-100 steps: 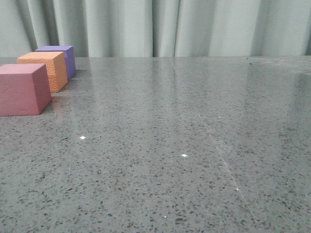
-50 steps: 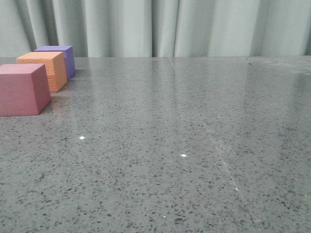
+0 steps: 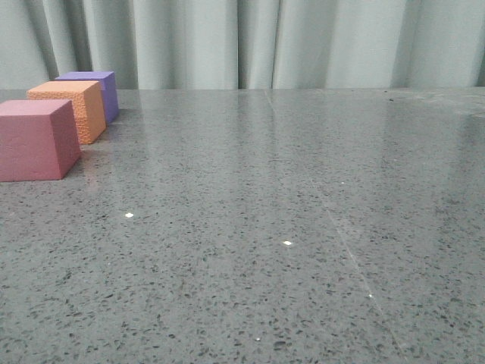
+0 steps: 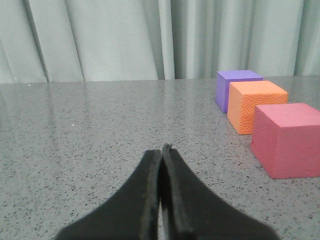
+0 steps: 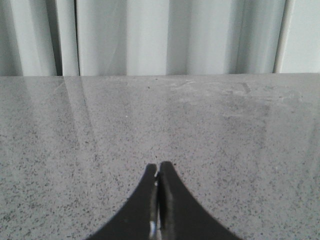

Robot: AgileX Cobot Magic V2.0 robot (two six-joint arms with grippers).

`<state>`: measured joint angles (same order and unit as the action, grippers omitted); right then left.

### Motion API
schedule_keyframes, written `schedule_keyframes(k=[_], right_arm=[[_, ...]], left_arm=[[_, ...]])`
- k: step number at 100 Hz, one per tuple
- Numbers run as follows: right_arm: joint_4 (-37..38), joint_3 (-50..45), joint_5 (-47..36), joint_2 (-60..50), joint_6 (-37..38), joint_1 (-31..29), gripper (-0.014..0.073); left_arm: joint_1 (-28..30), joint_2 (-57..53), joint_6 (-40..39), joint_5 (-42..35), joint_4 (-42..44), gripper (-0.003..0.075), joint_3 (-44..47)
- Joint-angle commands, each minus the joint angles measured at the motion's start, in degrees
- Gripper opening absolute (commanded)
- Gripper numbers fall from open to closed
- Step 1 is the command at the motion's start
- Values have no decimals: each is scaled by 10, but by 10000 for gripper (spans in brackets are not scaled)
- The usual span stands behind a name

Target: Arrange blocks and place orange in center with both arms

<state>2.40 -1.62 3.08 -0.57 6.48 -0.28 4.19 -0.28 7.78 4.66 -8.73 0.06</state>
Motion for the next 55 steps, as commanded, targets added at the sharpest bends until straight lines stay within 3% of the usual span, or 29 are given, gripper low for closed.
schedule_keyframes(k=[1,55], right_arm=[[0,3,-34,-15,-6,-4,-120],[0,3,-31,-15,-6,-4,-120]], left_arm=[[-2,-18,0,-47,-5,-19,11],[-2,-18,0,-47,-5,-19,11]])
